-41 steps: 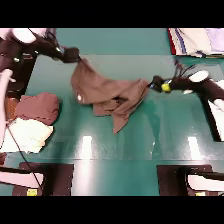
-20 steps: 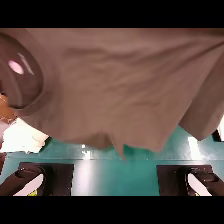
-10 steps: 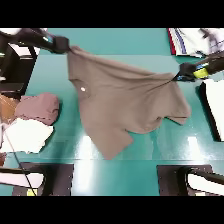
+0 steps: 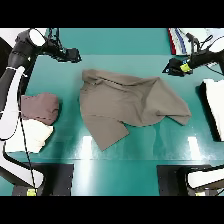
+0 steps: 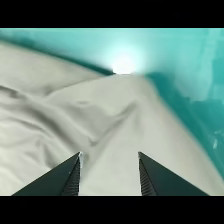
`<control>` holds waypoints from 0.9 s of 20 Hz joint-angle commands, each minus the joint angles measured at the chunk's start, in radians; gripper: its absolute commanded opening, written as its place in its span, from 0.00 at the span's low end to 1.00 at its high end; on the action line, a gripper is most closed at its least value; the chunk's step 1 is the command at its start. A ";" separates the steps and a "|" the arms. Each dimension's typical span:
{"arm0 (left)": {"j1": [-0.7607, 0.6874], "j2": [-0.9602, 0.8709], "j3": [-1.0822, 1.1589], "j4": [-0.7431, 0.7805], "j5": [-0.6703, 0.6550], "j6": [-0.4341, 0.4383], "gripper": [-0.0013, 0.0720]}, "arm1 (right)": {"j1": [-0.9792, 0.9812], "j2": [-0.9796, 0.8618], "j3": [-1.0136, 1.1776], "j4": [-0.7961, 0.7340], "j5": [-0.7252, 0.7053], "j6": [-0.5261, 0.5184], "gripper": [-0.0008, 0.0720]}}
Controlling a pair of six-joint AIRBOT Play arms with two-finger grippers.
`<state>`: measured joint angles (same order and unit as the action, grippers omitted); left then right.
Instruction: Fold the shirts.
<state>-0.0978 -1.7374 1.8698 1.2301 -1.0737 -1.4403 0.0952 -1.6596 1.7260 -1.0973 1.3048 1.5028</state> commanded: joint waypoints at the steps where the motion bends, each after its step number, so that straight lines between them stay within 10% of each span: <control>1: 0.043 0.021 0.019 -0.011 -0.229 -0.011 0.77 | -0.040 0.051 -0.014 0.067 0.064 -0.064 0.57; 4: 0.063 0.080 -0.082 -0.011 -0.330 -0.012 0.77 | -0.082 0.216 -0.231 0.118 0.060 -0.109 0.57; 18: 0.032 0.438 -1.077 -0.349 0.107 0.081 0.77 | -0.123 0.577 -0.667 0.178 -0.048 -0.135 0.57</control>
<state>-0.0452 -1.3178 0.8963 0.9649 -1.0679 -1.3998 -0.0273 -1.1027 1.0794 -0.9344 1.2591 1.3689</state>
